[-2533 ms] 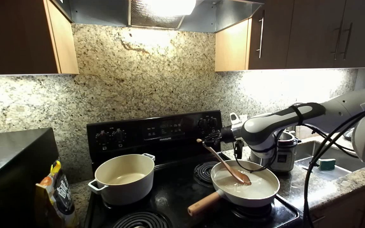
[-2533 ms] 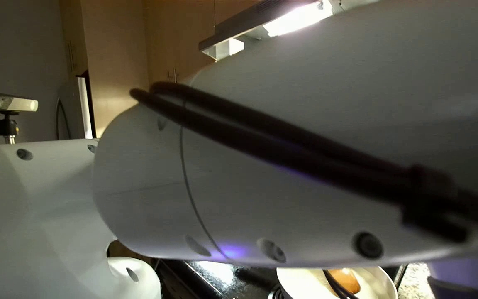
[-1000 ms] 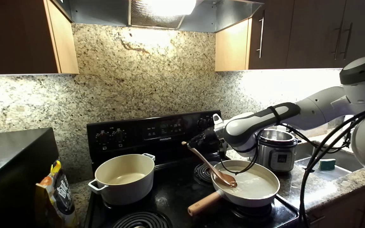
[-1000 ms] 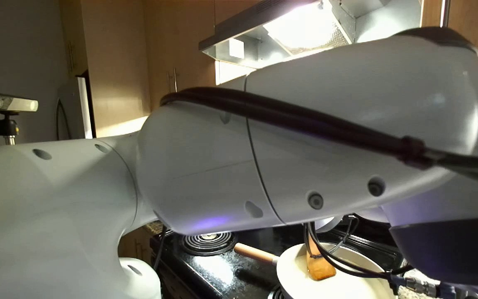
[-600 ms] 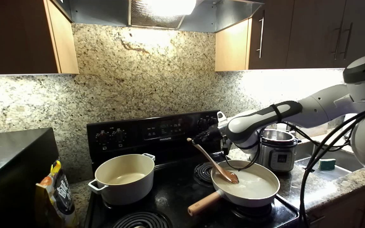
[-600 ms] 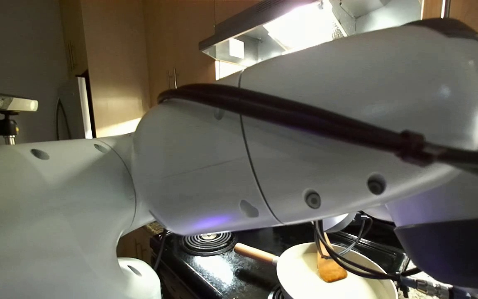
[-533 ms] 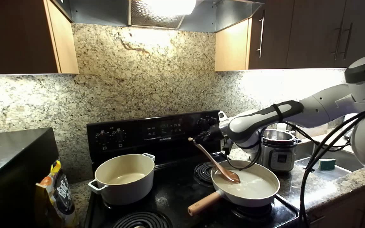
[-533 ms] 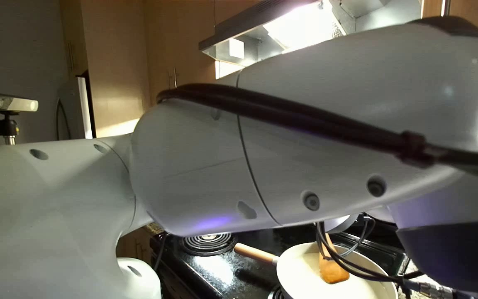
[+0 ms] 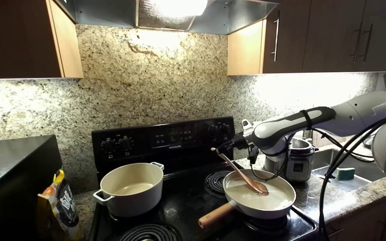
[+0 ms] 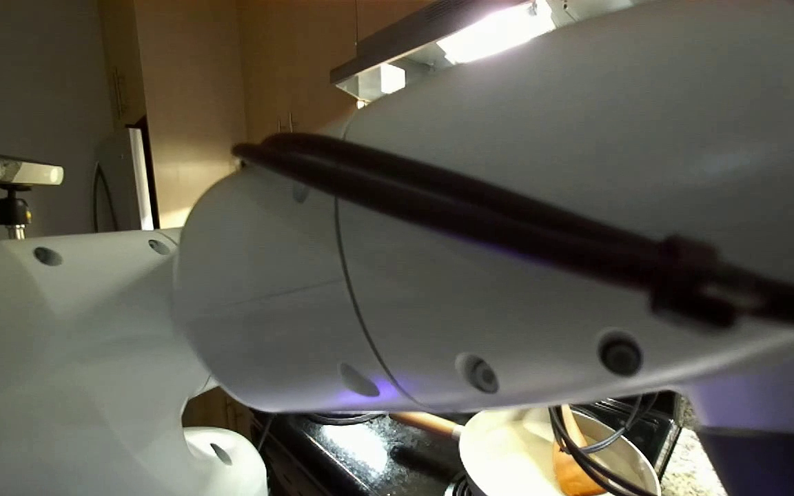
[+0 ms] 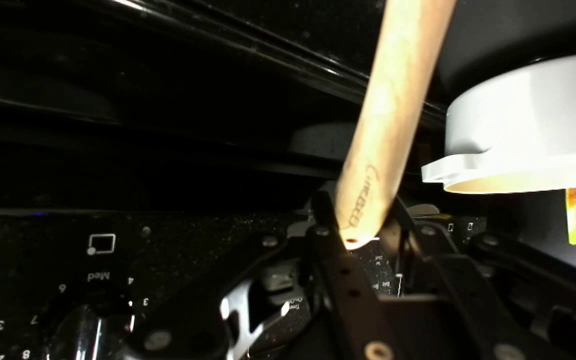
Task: Stir the contents of the pan with the wooden spoon
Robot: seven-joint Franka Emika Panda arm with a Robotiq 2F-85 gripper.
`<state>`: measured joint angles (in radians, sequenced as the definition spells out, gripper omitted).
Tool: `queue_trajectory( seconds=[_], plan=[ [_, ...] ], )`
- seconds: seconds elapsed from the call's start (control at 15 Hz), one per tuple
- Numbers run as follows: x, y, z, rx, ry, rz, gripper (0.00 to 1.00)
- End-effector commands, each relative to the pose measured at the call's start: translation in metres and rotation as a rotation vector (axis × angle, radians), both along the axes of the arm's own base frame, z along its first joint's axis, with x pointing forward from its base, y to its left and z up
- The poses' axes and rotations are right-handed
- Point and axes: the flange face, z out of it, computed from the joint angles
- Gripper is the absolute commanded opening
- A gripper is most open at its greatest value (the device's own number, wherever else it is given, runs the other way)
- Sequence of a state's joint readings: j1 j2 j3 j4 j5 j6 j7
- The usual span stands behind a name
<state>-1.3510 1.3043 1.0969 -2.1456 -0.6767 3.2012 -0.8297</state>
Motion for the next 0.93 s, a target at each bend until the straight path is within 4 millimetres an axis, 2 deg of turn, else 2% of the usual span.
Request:
queue_trajectory(
  seconds=[0.0,0.13,0.4,0.67,0.87],
  plan=[
    [-0.021,0.002,-0.007,0.036,0.035,0.03,0.1],
    [-0.029,0.007,-0.01,0.042,0.039,0.045,0.1],
    [-0.036,0.033,-0.012,0.043,0.059,0.107,0.1],
    [-0.033,0.054,-0.013,0.046,0.082,0.156,0.1],
    [-0.026,0.061,-0.007,0.043,0.068,0.167,0.1]
  ],
)
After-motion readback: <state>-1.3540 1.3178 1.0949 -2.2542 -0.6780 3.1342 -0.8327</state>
